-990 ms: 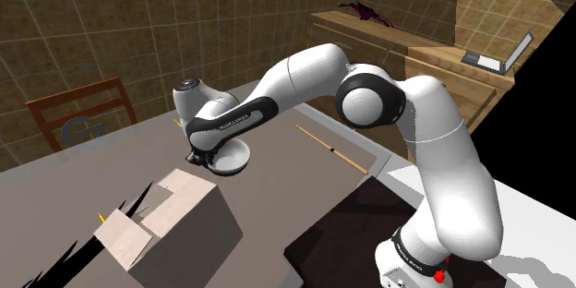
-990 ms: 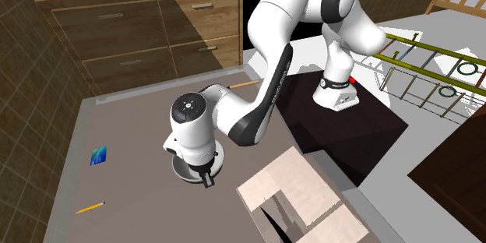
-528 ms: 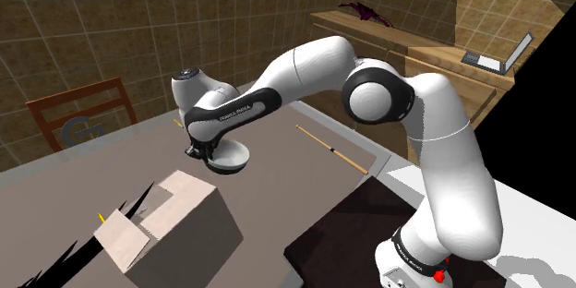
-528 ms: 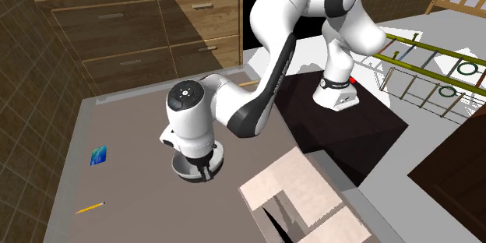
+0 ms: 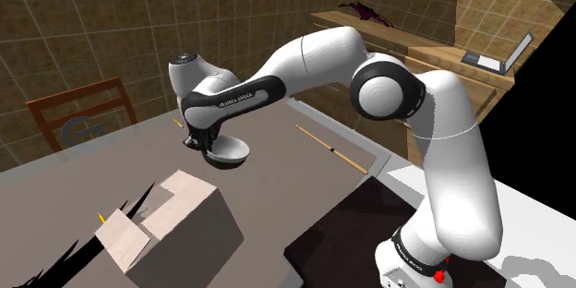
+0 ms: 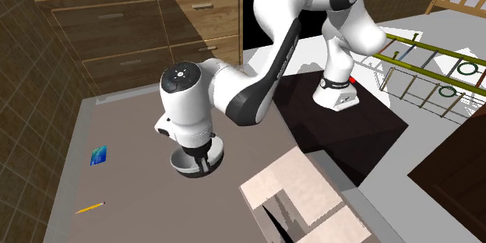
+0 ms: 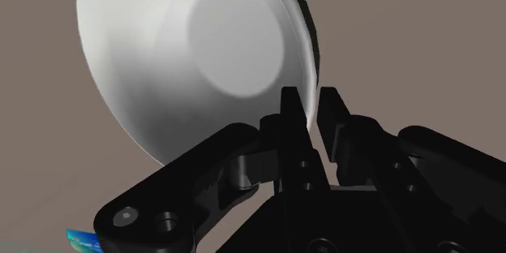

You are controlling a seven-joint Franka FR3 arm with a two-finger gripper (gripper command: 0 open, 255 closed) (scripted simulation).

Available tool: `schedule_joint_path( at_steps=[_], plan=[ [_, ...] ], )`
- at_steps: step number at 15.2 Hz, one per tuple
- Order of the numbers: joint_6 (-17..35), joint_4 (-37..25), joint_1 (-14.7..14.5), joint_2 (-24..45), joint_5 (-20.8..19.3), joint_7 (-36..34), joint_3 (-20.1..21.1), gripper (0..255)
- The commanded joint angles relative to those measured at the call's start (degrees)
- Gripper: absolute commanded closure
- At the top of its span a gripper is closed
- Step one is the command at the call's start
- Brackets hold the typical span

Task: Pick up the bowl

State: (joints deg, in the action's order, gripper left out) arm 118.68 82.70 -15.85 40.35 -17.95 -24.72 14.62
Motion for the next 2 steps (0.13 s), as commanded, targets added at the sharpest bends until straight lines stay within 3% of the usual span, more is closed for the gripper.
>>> schedule_joint_path(
  at_steps=[1, 2],
  plan=[
    [-0.65, -0.17, 0.03, -0.51, 0.15, 0.11, 0.11, 255],
    [-0.66, -0.18, 0.02, -0.51, 0.15, 0.11, 0.10, 255]
  ],
)
